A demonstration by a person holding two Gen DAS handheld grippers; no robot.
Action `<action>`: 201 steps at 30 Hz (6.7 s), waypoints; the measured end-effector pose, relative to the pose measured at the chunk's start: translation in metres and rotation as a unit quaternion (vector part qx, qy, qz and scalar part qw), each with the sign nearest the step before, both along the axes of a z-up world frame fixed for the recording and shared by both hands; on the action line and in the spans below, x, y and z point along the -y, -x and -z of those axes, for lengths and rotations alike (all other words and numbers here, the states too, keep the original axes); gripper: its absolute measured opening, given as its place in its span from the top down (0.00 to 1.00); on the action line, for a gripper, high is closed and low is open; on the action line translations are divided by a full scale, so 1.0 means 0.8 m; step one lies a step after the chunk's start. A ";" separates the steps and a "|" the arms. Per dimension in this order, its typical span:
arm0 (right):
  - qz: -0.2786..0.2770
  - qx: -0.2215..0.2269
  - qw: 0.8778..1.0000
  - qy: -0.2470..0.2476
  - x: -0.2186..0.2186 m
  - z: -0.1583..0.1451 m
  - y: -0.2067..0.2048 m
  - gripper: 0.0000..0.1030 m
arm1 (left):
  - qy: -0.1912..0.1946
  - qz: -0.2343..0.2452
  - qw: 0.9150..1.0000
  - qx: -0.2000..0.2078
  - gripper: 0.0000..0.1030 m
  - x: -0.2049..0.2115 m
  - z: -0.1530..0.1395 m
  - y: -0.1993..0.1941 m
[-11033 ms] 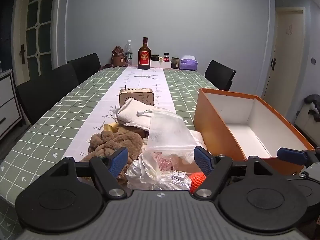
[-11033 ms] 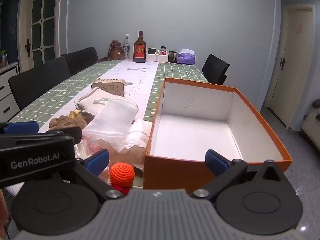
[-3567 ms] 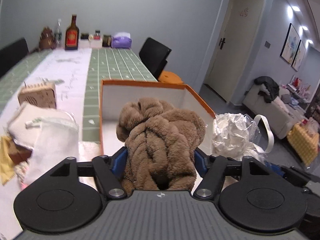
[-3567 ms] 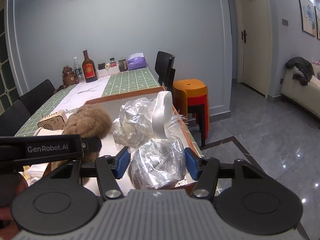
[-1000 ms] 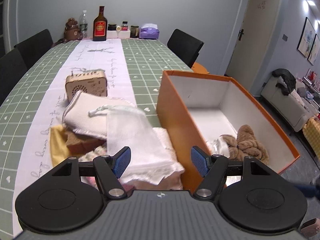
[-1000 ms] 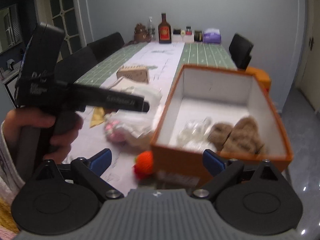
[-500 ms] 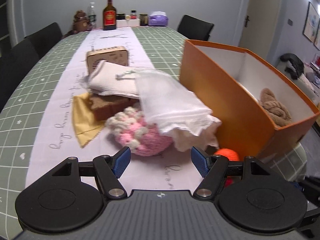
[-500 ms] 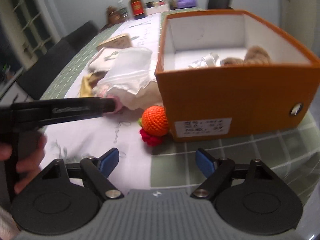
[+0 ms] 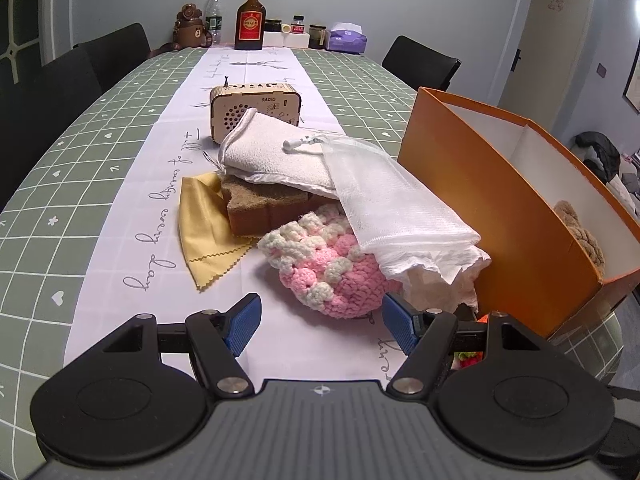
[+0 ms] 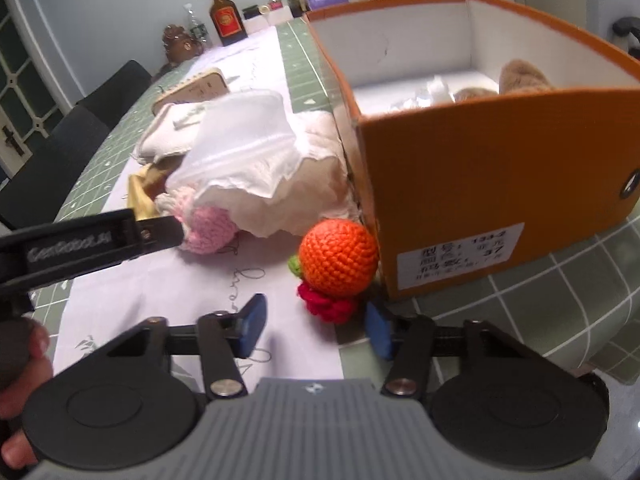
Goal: Organize soft objects
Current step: 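Move the right tool back and grasp the orange crocheted fruit, then grasp the white mesh bag with the left tool while the right tool holds the fruit, then carry the mesh bag into the orange box and release it with the left tool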
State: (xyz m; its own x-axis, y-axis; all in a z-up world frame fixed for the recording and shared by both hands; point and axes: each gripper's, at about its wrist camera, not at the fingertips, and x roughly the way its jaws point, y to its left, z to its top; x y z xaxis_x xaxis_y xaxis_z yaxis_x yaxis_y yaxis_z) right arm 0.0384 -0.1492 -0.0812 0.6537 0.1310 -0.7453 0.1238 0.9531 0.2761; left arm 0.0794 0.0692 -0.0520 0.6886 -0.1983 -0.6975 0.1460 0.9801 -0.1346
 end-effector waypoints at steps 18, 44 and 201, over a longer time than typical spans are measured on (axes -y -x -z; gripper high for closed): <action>-0.064 -0.015 0.997 0.031 -0.004 0.002 0.021 0.18 | 0.009 -0.015 1.000 -0.010 0.21 -0.011 0.008 -0.003; 0.023 0.031 0.998 -0.054 0.017 0.010 0.011 0.57 | -0.005 -0.011 1.000 0.013 0.21 0.004 -0.019 -0.014; 0.060 0.144 0.986 0.062 0.229 -0.127 -0.068 0.58 | 0.003 0.119 0.992 0.030 0.99 0.223 -0.054 -0.149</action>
State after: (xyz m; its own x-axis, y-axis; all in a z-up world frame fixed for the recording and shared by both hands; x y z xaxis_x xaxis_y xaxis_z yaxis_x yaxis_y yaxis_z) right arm 0.0931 -0.3326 0.0202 0.8454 -0.0401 -0.5326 0.1713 0.9649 0.1993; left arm 0.1984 -0.1090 -0.0091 0.6617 -0.3650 -0.6549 0.3819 0.9158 -0.1246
